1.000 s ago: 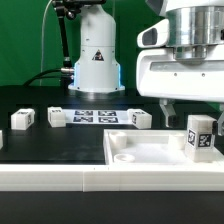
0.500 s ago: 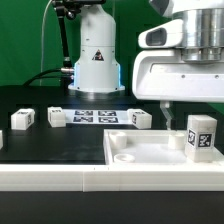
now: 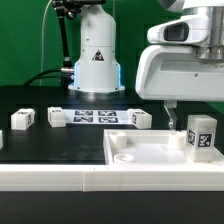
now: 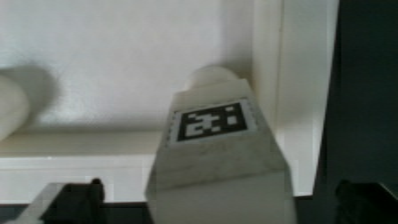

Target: Assemble one leg

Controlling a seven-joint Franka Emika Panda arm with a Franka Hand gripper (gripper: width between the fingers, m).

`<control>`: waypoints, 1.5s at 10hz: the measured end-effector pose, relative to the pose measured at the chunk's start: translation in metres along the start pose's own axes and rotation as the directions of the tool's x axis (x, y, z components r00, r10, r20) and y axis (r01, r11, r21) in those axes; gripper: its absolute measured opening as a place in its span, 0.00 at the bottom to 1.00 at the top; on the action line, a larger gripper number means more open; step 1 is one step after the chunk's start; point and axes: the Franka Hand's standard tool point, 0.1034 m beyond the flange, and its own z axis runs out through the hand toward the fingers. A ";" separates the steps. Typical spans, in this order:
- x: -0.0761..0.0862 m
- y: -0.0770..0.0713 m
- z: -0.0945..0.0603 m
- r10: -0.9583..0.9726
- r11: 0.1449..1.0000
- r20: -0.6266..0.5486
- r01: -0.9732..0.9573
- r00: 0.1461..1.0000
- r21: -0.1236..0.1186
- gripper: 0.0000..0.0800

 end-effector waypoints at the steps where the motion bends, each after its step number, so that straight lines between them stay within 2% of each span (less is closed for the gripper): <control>1: 0.000 0.000 0.001 0.000 1.000 0.001 0.000 1.000 0.000 0.77; 2: 0.000 0.000 0.001 0.001 1.000 0.001 -0.001 1.000 0.000 0.77; 3: 0.000 0.000 0.001 0.001 1.000 0.001 -0.001 1.000 0.000 0.55; 4: 0.000 0.000 0.001 0.011 1.000 0.001 -0.011 1.000 0.001 0.55; 5: 0.000 0.000 0.001 0.027 1.000 0.002 -0.027 1.000 0.001 0.36; 7: 0.000 0.001 0.001 0.060 0.998 0.003 -0.060 0.998 0.007 0.36; 8: 0.000 0.002 0.002 0.187 0.982 0.004 -0.187 0.982 0.024 0.36; 10: -0.001 0.002 0.002 0.394 0.919 -0.009 -0.394 0.919 0.033 0.36; 12: -0.002 0.004 0.002 0.558 0.829 -0.004 -0.558 0.830 0.032 0.36; 15: -0.004 0.005 0.003 0.827 0.562 -0.003 -0.827 0.562 0.020 0.36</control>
Offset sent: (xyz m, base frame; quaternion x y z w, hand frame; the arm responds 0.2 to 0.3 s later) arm 0.0000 0.0000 0.0000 0.0000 0.0000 0.0000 1.0000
